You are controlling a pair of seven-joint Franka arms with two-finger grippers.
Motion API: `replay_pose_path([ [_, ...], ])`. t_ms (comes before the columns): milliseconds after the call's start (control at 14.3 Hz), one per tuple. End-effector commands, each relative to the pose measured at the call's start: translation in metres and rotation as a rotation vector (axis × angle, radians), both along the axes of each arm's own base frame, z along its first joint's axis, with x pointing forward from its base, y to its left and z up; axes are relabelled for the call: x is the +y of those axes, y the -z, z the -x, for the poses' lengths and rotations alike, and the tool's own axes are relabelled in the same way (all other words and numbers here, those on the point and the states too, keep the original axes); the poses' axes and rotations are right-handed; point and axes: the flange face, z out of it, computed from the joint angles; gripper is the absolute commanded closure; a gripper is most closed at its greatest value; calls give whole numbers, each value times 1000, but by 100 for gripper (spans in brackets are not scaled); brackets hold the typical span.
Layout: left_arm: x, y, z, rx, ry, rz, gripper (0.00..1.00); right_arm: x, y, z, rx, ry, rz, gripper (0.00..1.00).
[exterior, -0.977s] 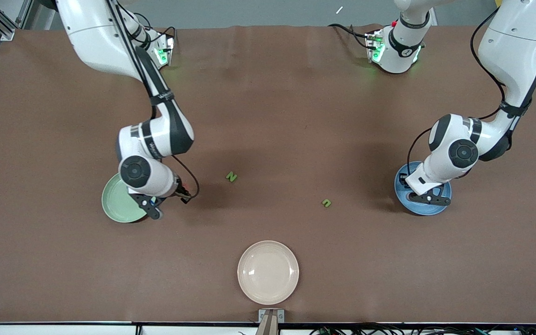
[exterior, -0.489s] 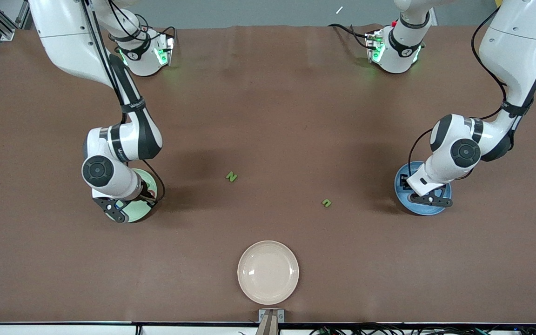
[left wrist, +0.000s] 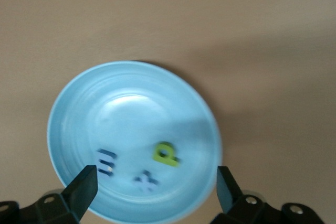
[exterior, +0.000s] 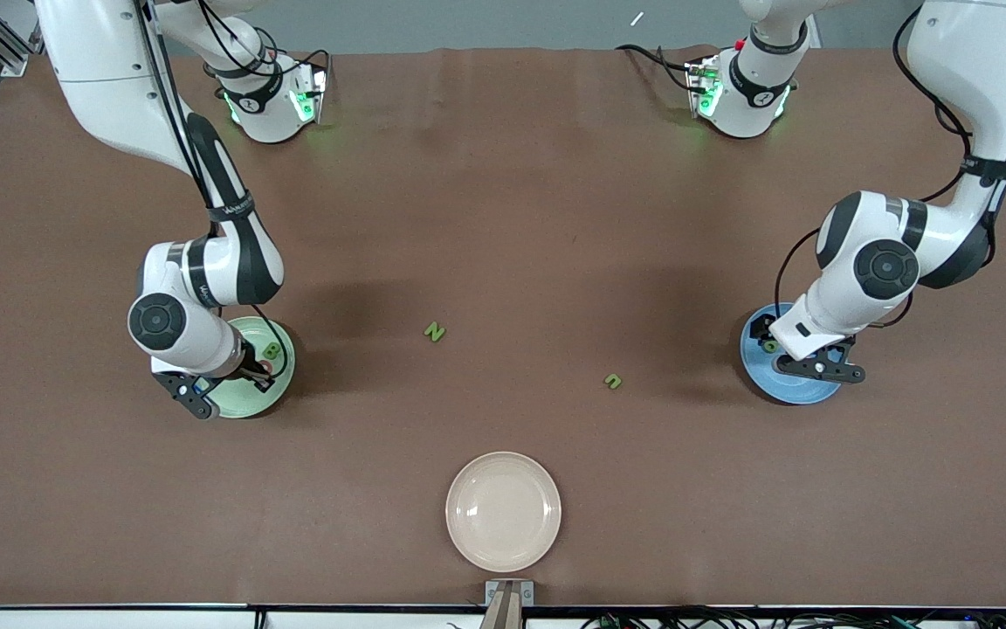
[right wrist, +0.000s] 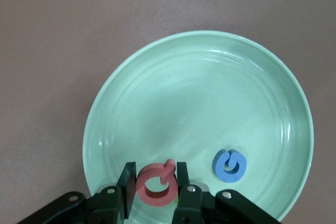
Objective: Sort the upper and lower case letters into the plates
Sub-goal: 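Reach the right gripper to green N while the left gripper reaches green u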
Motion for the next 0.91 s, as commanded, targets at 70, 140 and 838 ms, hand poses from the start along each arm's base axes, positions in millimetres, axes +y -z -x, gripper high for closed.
replay_pose_path([
  [70,-61,-34,-7,-25,-81,72,0,-11,13,2,1,-6,5,98],
  [140,-81,-31,-10,-24,-134,94,0,-11,13,2,2,-7,5,92],
  [838,-223,28,-50,-39,-771,144,0,36,-14,7,10,-4,-45,0],
])
